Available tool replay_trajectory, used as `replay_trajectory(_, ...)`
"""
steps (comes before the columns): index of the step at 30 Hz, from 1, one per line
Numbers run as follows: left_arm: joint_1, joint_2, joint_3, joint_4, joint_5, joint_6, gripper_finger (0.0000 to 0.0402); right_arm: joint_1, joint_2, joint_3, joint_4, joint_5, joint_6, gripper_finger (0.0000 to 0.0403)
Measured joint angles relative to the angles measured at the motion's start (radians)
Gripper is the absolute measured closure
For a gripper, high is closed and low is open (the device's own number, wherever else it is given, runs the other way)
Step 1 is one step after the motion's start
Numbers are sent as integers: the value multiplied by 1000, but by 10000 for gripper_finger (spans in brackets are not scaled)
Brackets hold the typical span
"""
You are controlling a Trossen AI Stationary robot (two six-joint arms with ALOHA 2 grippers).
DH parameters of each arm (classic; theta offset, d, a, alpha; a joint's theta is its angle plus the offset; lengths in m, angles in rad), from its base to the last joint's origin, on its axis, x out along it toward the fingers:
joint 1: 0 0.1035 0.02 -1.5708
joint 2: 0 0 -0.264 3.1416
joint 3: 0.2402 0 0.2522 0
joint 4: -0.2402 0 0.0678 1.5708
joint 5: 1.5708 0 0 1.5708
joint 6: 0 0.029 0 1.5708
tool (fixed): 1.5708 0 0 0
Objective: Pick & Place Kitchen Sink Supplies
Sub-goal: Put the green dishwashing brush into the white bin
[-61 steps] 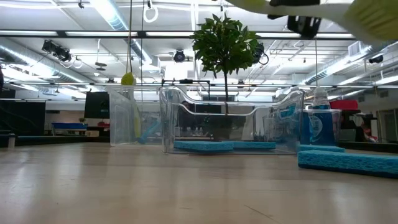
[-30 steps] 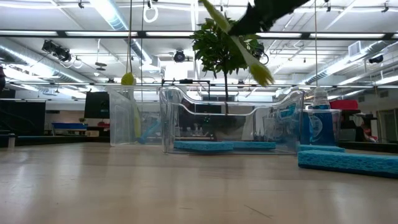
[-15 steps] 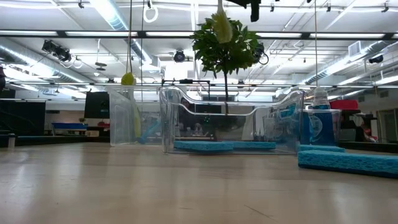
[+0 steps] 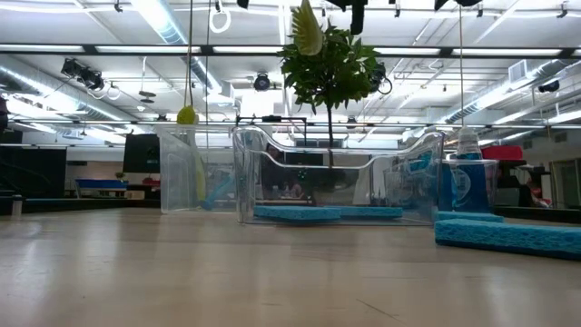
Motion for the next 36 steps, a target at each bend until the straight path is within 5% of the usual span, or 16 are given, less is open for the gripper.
replay_trajectory(26,0,40,-2,144,26,-108,172,21,2,0,-21,-113,-1,369)
replay_trajectory(36,0,42,-2,150,33,-100,296,23,2,0,-38,-124,0,369)
